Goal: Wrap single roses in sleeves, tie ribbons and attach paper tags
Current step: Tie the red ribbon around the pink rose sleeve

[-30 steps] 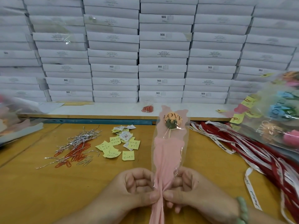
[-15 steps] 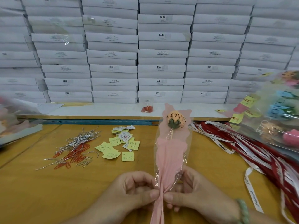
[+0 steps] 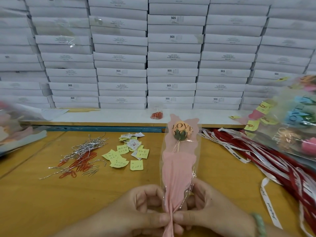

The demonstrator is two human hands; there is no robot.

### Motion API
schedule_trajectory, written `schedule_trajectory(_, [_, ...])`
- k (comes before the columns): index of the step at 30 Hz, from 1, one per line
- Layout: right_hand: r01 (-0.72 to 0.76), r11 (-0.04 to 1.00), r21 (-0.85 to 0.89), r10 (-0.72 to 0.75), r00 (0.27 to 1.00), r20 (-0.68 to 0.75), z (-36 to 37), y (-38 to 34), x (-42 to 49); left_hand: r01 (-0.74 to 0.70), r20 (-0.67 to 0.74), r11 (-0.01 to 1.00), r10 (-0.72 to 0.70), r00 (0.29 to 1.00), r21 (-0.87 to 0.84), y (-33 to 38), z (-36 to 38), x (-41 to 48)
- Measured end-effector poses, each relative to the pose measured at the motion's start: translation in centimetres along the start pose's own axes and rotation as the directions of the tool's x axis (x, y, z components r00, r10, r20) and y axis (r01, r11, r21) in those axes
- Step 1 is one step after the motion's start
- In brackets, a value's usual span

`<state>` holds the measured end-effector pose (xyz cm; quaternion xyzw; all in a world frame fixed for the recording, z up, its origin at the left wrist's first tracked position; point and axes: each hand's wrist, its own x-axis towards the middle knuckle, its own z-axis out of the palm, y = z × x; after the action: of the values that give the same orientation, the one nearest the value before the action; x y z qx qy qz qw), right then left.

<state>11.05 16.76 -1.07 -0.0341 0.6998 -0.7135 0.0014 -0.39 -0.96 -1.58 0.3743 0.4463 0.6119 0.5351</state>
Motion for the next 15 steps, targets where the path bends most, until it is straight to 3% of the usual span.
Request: schedule_trajectory(15, [0.08, 0.996, -0.045, -0.079, 0.997, 0.017, 0.23, -0.01, -0.1, 0.02, 0.053, 1.0, -0.02, 0.998, -0.004, -0.32, -0.7, 0.45])
